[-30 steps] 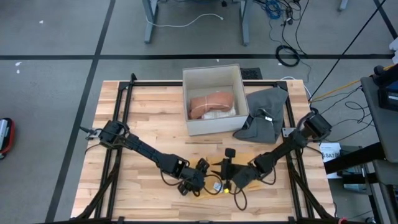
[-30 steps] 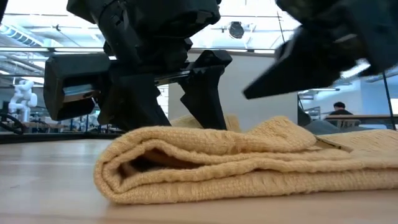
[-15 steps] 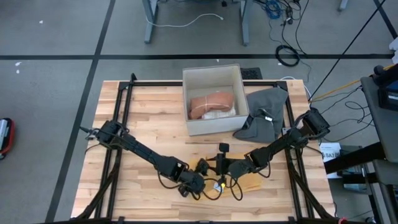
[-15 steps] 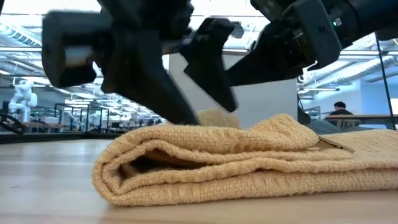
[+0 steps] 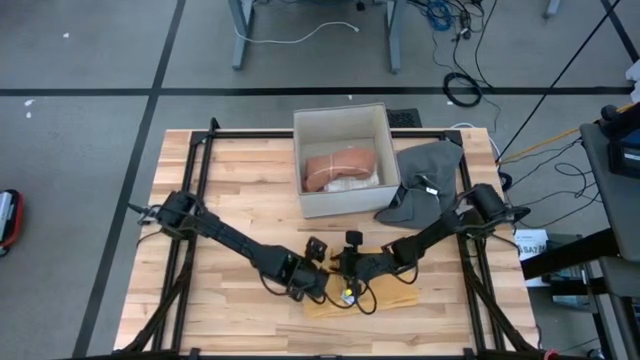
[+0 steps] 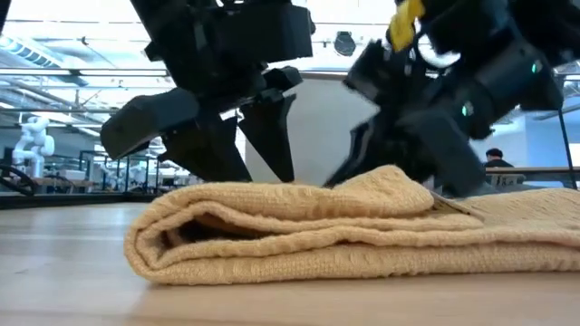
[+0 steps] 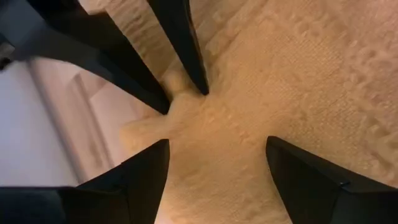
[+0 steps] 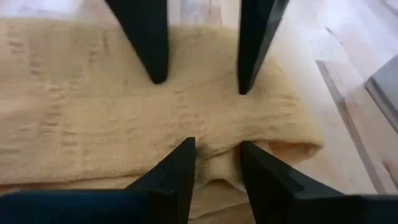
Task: Fold towel
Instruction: Fold the orange towel
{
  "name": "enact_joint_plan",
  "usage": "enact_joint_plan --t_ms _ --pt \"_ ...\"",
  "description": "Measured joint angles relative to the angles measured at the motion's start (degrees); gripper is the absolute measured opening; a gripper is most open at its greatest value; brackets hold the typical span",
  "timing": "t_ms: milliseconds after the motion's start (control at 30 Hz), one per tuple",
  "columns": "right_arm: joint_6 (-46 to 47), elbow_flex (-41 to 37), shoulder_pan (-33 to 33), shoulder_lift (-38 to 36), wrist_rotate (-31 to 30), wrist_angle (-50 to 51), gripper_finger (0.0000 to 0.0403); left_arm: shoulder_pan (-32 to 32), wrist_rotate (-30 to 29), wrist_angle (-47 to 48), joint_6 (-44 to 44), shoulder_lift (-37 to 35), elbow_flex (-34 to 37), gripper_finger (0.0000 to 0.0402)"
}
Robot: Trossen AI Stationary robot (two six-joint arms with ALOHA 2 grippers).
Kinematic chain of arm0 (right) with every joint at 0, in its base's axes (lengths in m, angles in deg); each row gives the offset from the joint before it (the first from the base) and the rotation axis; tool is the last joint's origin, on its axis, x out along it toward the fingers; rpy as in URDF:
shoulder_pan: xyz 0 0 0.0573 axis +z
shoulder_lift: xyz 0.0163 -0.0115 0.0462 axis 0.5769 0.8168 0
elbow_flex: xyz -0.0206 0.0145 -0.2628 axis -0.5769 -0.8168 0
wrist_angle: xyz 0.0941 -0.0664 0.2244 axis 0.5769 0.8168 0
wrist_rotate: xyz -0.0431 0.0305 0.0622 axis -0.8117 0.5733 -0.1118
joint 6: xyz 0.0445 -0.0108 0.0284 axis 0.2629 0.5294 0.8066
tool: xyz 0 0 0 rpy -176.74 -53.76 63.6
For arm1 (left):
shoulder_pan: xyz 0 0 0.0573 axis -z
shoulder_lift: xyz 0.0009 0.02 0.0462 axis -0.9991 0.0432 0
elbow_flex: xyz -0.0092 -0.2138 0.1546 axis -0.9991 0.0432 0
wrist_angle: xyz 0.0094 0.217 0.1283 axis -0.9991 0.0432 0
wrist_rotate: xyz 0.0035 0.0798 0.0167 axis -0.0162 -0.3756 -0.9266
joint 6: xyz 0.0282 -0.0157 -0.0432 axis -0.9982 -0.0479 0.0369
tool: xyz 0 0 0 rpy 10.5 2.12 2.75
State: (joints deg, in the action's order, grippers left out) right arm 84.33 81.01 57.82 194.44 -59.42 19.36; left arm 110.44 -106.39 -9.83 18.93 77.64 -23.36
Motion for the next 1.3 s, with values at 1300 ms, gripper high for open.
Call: enact_joint_plan --t_ms 1300 --pt "-10.5 3.49 15.72 -0.17 3.96 -7.54 0.0211 -3.3 4.47 -9.42 -3.6 0.13 1.76 0.0275"
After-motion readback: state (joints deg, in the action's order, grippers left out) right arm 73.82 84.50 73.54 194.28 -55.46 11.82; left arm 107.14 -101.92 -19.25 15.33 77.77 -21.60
